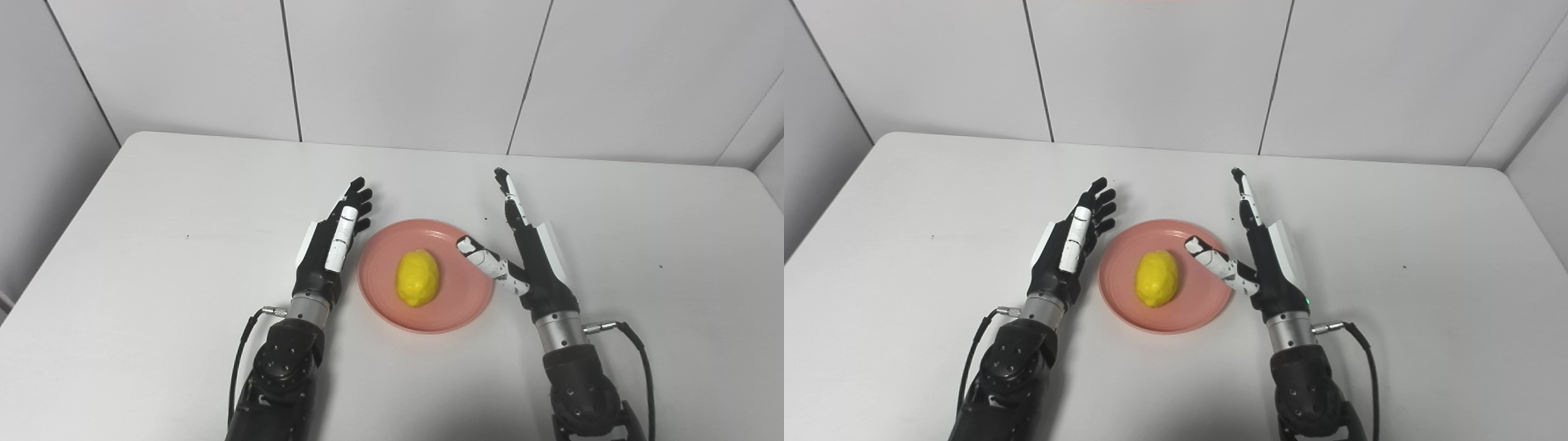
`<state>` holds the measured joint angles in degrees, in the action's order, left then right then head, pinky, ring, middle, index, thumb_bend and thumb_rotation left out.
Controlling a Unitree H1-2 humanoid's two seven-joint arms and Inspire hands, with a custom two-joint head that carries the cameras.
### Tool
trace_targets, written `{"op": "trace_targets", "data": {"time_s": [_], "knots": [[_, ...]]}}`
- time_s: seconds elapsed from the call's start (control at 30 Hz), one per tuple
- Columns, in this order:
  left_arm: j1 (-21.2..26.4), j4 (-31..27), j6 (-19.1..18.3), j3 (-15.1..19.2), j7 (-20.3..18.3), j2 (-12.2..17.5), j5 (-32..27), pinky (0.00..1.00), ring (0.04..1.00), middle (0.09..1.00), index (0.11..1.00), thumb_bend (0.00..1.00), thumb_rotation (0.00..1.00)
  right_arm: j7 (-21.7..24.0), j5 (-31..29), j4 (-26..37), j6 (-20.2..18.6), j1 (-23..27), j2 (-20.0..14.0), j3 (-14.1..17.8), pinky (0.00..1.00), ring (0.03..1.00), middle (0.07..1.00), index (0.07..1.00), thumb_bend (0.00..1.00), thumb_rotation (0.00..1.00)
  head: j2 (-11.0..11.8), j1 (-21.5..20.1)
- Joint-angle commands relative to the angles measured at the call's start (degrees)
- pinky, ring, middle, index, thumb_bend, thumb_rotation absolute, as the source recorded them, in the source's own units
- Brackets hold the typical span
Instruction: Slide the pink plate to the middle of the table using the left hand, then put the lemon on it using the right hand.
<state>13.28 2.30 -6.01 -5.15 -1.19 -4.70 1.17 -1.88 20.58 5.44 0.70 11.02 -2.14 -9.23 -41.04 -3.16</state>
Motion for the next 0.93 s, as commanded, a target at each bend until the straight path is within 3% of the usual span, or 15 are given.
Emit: {"op": "trace_targets", "data": {"time_s": [0.0, 0.27, 0.43, 0.9], "knots": [[1.76, -2.09, 1.77, -0.1, 0.14, -0.01, 0.56, 0.92, 0.936, 0.937, 0.928, 0.61, 1.0, 0.04, -1.6, 1.97, 0.7, 1.22, 0.61, 0.73, 1.0, 1.0, 1.0, 1.0, 0.67, 0.99, -0.05, 0.02], [1.77, -2.14, 1.15, -0.07, 0.41, 0.1, 1.07, 0.95, 0.952, 0.957, 0.946, 0.6, 1.0, 2.64, -12.69, 0.29, 0.78, 1.38, 2.25, 3.15, 1.0, 1.0, 1.0, 1.0, 0.73, 1.0, -0.1, -0.1], [1.89, -2.15, 0.53, -0.25, 0.58, 0.27, 1.98, 1.0, 0.984, 0.983, 0.975, 0.62, 1.0, 4.12, -17.33, 0.68, -1.46, 1.32, 2.82, 3.91, 1.0, 1.0, 1.0, 1.0, 0.74, 1.0, -0.24, -0.25], [2.08, -1.09, 1.91, -0.25, 0.88, 0.14, 3.13, 1.0, 1.0, 1.0, 1.0, 0.65, 1.0, 4.75, -23.99, 0.12, -5.65, 1.15, 4.23, 5.91, 1.0, 1.0, 1.0, 1.0, 0.75, 1.0, -0.16, -0.23]]}}
